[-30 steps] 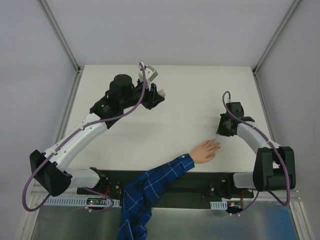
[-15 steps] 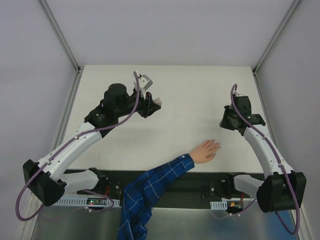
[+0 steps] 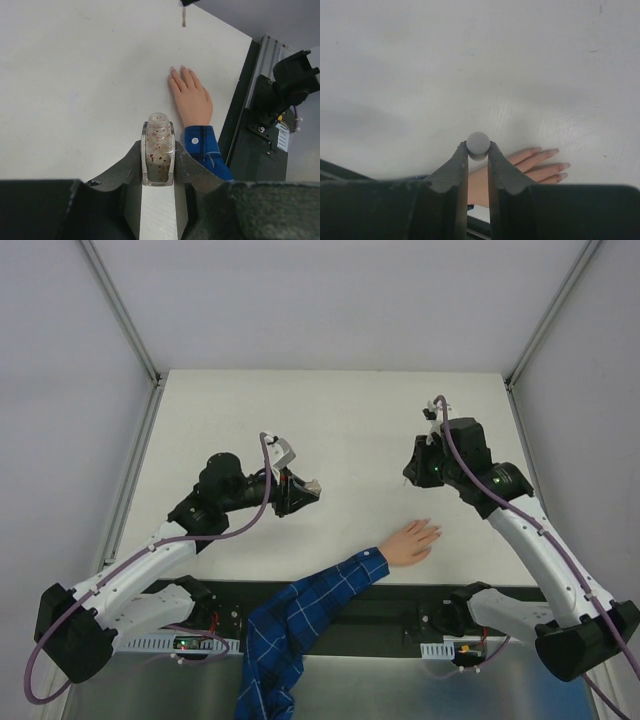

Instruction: Paint the nails

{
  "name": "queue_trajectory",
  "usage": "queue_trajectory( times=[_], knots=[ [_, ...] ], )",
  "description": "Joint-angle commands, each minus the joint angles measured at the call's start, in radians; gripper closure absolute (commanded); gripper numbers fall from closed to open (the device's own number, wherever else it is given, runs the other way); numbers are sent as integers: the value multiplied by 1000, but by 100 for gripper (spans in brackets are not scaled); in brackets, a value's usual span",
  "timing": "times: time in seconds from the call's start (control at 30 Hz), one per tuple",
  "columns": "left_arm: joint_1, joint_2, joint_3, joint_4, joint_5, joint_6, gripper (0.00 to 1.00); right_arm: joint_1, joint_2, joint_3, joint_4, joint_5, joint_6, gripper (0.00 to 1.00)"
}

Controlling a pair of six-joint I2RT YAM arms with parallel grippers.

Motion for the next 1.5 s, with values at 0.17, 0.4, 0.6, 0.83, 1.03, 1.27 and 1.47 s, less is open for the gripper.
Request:
queue_trajectory(
  times=[0.17,0.4,0.6,0.83,1.03,1.27,1.47],
  knots=[
    [-6,8,-51,253,347,51,100,265,-89,128,-26,-25,142,100],
    [-32,0,-69,267,360,80,100,457,-28,236,29,-74,219,100],
    [-46,-29,-97,292,357,101,100,610,52,299,46,55,198,100],
    [-61,-58,-114,296,346,117,100,659,58,286,100,128,193,100],
    [-67,-61,-114,300,349,118,100,661,65,271,136,113,205,100],
    [-69,-73,-120,306,340,120,100,661,83,260,149,102,205,99],
    [-69,-78,-119,307,337,117,100,662,68,230,153,104,211,99]
  ],
)
